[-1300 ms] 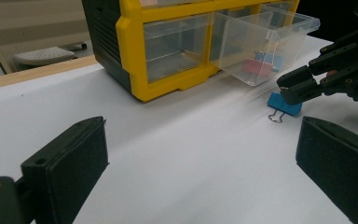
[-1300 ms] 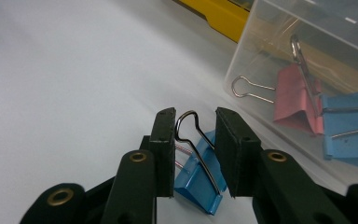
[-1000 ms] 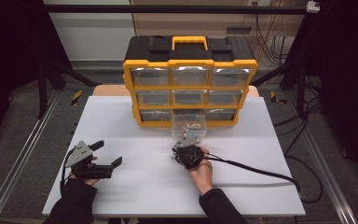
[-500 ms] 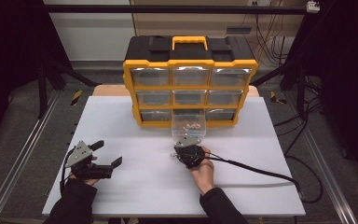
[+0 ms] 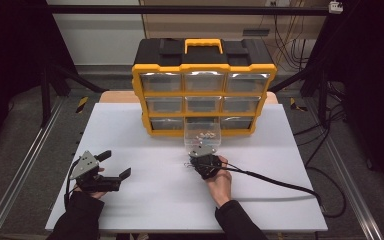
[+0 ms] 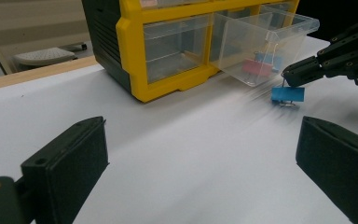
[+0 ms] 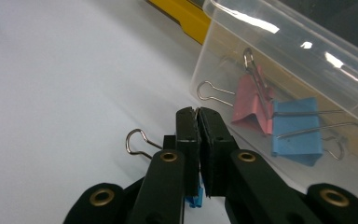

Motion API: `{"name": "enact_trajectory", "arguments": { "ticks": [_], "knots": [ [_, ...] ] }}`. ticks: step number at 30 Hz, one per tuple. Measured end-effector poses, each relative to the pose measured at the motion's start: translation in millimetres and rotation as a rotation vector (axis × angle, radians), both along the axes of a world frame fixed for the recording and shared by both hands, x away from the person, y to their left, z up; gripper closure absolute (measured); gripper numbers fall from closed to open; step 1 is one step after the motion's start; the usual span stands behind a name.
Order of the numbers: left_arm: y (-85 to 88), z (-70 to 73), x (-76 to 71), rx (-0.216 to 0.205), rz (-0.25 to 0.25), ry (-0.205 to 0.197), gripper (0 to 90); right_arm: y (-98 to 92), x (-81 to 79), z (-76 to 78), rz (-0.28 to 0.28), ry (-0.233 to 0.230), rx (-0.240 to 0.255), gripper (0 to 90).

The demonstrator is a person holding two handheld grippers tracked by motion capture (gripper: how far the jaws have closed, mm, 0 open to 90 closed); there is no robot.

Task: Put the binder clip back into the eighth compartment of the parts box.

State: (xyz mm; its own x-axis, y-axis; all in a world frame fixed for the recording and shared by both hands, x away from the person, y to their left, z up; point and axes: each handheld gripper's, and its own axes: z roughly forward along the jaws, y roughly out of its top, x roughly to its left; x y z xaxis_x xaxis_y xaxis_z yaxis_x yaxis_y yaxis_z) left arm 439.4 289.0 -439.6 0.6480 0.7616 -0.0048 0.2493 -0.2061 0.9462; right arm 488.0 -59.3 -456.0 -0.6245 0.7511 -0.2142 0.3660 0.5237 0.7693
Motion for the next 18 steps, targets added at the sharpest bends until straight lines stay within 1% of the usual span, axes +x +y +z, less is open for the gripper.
{"name": "enact_trajectory", "arguments": {
  "ticks": [9,17,18],
  "knots": [
    [0.3,0.3,-0.1,0.0,0.001,-0.002,1.3,-1.9,0.9,1.0,-0.019,-0.018,-0.024,89.3],
    [0.6,0.4,-0.2,-0.001,0.002,-0.002,1.3,-2.6,1.6,1.7,-0.022,-0.015,-0.022,89.4],
    [0.7,0.5,-0.2,-0.001,0.002,-0.002,1.3,-2.7,1.6,1.8,-0.022,-0.013,-0.014,89.4]
  ]
}}
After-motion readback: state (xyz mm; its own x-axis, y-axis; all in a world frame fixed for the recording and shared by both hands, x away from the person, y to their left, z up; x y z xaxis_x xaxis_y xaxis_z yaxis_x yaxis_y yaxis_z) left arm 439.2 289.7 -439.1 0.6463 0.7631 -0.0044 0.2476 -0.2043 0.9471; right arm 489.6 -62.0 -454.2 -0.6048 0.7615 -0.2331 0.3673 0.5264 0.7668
